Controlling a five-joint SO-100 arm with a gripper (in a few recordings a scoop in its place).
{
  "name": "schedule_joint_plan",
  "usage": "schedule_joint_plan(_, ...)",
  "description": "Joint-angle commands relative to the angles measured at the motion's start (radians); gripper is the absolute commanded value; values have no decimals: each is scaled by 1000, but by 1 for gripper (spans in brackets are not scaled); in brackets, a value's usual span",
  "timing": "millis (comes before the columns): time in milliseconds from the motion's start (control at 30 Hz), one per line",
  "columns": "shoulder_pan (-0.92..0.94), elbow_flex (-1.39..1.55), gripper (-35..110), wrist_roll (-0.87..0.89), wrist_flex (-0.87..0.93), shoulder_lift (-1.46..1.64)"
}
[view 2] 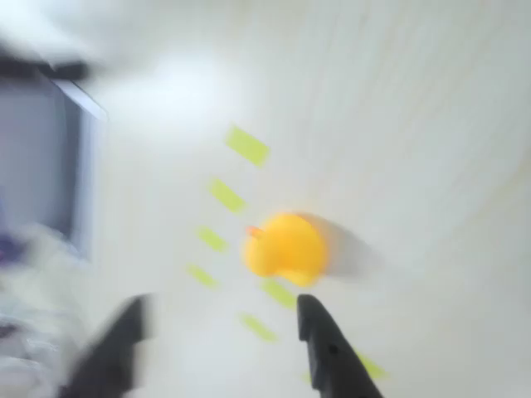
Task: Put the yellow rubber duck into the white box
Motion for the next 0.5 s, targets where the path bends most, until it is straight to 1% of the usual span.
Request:
schedule_joint_plan(0, -133, -273, 43, -239, 135, -272)
schedule_joint_plan(167, -192, -488, 46, -233, 222, -571)
schedule_joint_plan(267, -213, -572, 46, -216, 222, -698)
schedule_joint_plan(467, -242, -652, 44, -206, 207, -859)
